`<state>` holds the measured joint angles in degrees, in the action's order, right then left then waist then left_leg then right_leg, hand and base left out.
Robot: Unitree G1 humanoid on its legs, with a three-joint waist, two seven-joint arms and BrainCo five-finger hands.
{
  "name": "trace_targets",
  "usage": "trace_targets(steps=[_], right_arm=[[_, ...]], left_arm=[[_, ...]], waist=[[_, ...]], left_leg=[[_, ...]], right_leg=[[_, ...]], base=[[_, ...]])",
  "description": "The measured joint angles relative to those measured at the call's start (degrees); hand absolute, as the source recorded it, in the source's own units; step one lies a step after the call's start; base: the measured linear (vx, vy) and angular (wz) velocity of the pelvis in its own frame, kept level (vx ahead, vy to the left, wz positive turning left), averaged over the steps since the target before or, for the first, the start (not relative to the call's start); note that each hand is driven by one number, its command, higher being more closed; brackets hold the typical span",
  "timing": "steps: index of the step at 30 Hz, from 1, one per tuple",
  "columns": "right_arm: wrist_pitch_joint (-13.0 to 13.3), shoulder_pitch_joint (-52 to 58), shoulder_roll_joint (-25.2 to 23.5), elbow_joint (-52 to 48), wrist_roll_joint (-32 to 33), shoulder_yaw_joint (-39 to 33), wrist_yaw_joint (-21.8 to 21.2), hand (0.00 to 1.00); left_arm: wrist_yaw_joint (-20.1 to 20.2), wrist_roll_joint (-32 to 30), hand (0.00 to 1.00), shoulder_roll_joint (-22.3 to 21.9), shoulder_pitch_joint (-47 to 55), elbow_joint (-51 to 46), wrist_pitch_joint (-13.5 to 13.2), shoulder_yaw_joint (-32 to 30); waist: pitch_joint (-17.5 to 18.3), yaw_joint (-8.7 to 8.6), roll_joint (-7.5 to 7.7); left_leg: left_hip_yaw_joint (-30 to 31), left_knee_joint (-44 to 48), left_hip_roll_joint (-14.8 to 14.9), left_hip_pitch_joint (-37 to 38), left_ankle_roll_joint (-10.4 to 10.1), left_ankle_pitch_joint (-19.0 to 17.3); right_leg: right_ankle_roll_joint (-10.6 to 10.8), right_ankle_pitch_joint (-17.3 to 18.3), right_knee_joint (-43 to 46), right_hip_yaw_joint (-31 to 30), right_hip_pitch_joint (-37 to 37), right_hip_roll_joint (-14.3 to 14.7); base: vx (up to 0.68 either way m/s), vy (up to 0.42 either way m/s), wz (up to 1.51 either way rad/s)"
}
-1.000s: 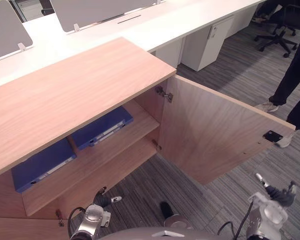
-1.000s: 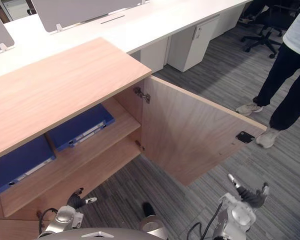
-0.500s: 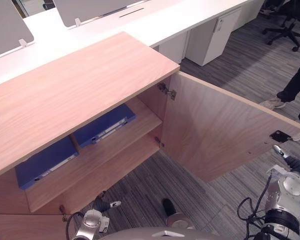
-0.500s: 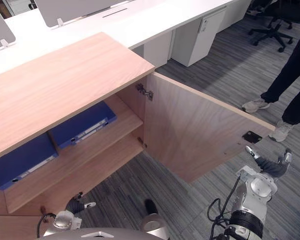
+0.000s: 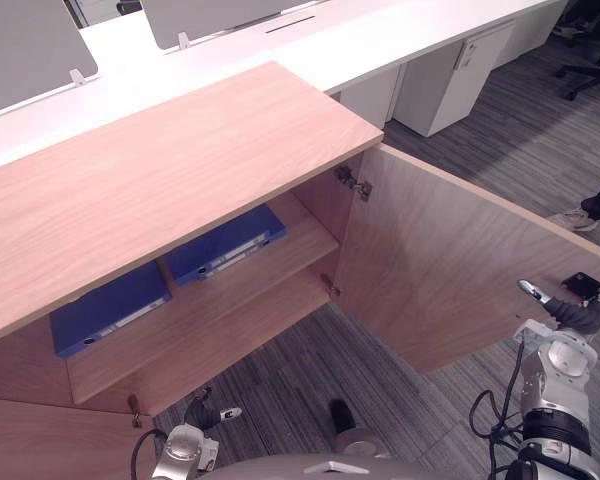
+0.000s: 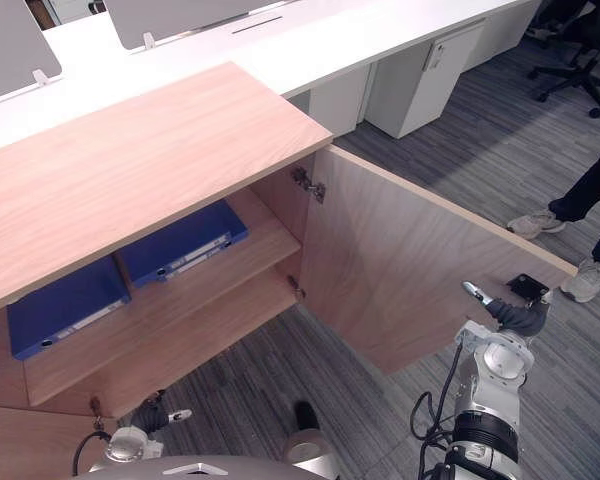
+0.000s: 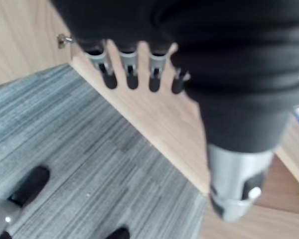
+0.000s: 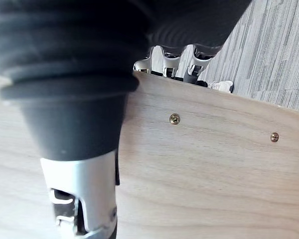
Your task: Walk over to the cabinet, pick up the folder, carry it to the office cabinet, place the folder inside the office cabinet, then close the office cabinet door
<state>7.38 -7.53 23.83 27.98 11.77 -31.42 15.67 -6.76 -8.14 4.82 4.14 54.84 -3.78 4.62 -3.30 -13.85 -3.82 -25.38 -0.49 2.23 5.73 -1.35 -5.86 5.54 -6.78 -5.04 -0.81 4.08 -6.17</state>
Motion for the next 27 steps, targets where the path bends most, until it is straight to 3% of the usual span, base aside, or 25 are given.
trace_targets(steps=[3,11,19,27], right_arm=[[0.0,0.1,-1.7,-0.1,-0.3,-0.1,0.2,0.00],[1.4,6.4,-13.8,-11.0,-0.5,-0.2,2.7,0.00],[2.7,18.1,-24.3,-22.8,-2.3,7.1,4.9,0.00],[3.0,27.9,-26.3,-29.9,-3.3,16.5,4.3,0.00]], left_arm=[[0.0,0.0,0.00,0.0,-0.1,-0.1,0.0,0.0],[-0.1,-0.1,0.00,-0.2,-0.5,-0.1,0.1,-0.1],[-0.8,-1.1,0.00,-0.3,-0.9,0.0,0.5,0.1],[-2.8,-1.1,0.00,-0.4,-1.6,0.9,1.0,1.3]], waist=[[-0.2,0.01,0.37],[-0.3,0.00,0.94],[0.4,-0.16,2.67],[0.8,-0.14,3.19]], left_leg=[[0.2,-0.7,-0.1,0.2,-0.1,0.6],[0.2,-0.7,0.2,0.3,-0.2,1.0],[-0.4,-0.7,0.3,0.4,-0.3,1.1],[-1.4,-0.4,0.4,0.4,-0.4,1.1]], right_leg=[[0.2,-0.1,0.0,0.1,0.1,0.0],[0.3,-0.3,0.0,0.1,0.1,0.3],[0.2,-0.8,0.0,-0.9,0.2,0.6],[0.0,-1.4,0.0,-2.1,0.8,0.6]], base=[[-0.10,-0.055,0.02],[-0.08,-0.053,-0.01],[-0.07,-0.049,-0.05],[-0.08,-0.045,-0.08]])
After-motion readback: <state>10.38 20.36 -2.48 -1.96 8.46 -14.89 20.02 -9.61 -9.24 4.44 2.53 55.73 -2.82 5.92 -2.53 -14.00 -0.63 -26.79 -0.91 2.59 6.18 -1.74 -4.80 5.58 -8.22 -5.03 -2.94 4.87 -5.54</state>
